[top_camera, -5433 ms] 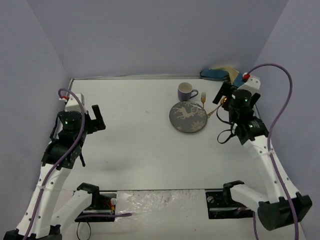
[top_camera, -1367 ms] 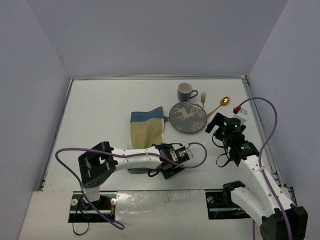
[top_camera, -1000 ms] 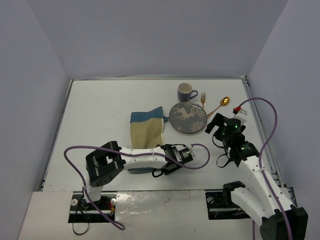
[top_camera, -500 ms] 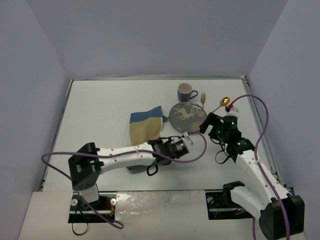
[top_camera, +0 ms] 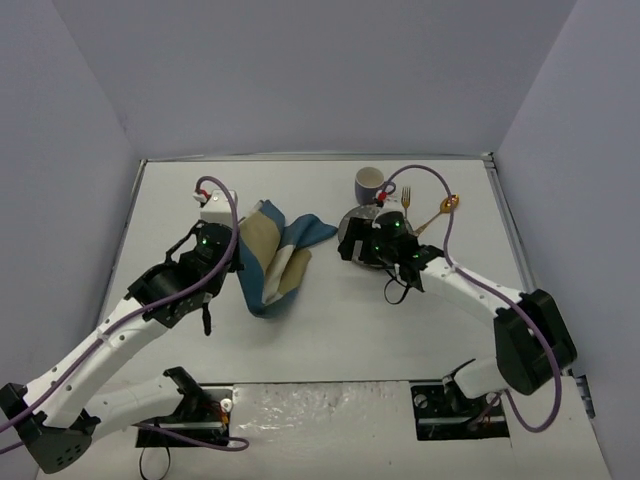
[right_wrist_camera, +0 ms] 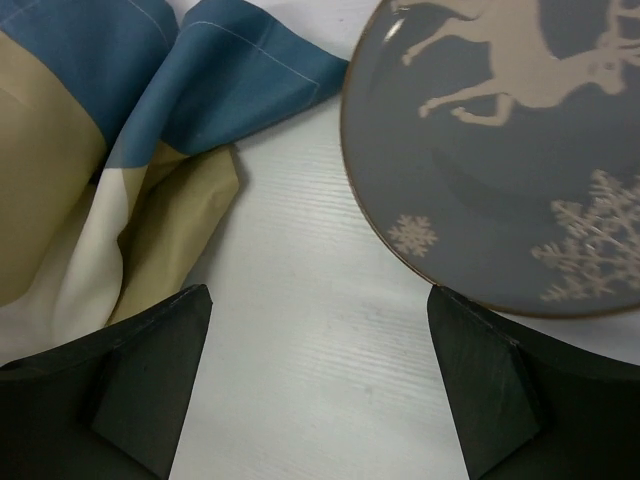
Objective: Set the dinner table for one person
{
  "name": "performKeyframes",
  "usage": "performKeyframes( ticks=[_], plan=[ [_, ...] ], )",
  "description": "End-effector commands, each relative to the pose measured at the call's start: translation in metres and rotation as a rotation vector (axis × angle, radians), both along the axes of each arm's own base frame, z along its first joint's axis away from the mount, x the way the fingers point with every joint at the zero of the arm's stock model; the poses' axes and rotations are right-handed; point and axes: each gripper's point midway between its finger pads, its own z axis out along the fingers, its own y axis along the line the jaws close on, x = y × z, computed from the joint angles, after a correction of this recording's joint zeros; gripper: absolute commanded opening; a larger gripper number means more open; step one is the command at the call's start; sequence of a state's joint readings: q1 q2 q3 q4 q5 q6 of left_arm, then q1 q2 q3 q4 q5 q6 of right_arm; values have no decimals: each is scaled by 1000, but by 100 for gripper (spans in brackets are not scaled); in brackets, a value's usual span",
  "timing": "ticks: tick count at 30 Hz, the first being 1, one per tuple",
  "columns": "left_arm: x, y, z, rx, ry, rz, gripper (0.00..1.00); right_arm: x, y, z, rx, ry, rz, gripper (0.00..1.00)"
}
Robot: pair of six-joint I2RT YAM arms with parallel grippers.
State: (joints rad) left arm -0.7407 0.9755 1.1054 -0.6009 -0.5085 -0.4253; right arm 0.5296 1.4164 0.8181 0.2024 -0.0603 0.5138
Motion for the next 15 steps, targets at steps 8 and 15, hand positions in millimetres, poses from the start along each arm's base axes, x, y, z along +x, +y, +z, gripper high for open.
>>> performKeyframes(
  ticks=[8,15],
  plan=[
    [-53,75,-65,-287,-3,399,0,18,114,-15,21,-35,163,81],
    [-52,76,-62,-287,-8,409,0,17,141,-50,77,14,150,81]
  ],
)
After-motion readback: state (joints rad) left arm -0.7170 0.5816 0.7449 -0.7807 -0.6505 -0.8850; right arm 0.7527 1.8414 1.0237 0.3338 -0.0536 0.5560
